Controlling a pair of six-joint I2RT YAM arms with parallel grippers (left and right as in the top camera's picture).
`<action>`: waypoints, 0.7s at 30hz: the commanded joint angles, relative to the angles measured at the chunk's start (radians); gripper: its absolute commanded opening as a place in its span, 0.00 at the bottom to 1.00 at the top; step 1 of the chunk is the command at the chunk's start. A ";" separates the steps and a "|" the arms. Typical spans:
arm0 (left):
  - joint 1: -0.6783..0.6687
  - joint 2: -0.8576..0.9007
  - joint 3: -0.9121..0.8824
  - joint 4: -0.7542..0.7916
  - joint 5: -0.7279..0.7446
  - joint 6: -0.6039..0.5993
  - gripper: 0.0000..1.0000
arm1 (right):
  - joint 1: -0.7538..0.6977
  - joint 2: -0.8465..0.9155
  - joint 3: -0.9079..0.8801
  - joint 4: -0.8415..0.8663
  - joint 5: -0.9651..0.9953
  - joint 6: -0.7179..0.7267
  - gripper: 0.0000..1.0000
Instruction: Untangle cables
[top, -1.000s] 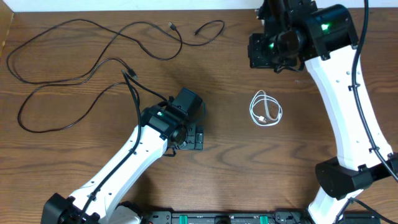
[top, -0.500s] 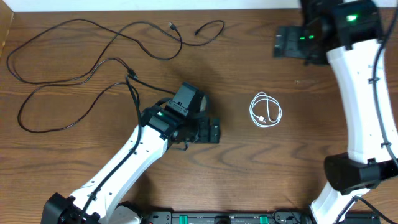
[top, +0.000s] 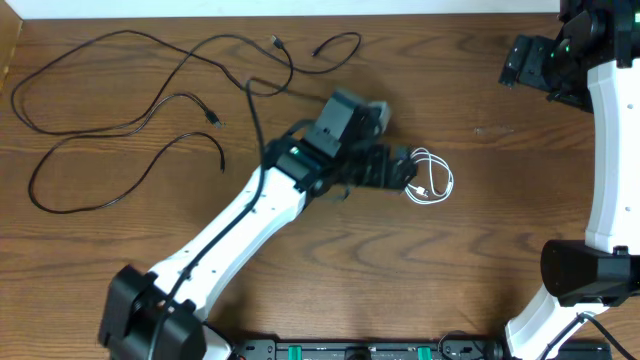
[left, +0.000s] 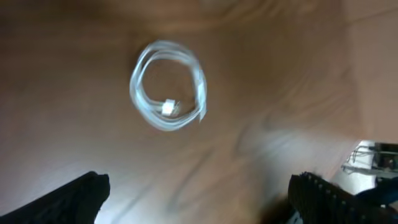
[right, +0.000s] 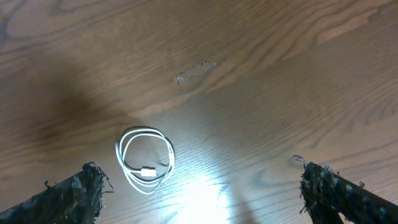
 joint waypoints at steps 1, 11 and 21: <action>-0.032 0.086 0.013 0.064 -0.093 -0.130 0.97 | 0.002 0.003 -0.005 -0.002 0.005 0.013 0.99; -0.099 0.341 0.013 0.360 -0.126 -0.257 0.97 | 0.002 0.003 -0.005 -0.002 0.005 0.013 0.99; -0.136 0.409 0.013 0.433 -0.106 -0.334 0.43 | 0.002 0.003 -0.005 -0.002 0.005 0.013 0.99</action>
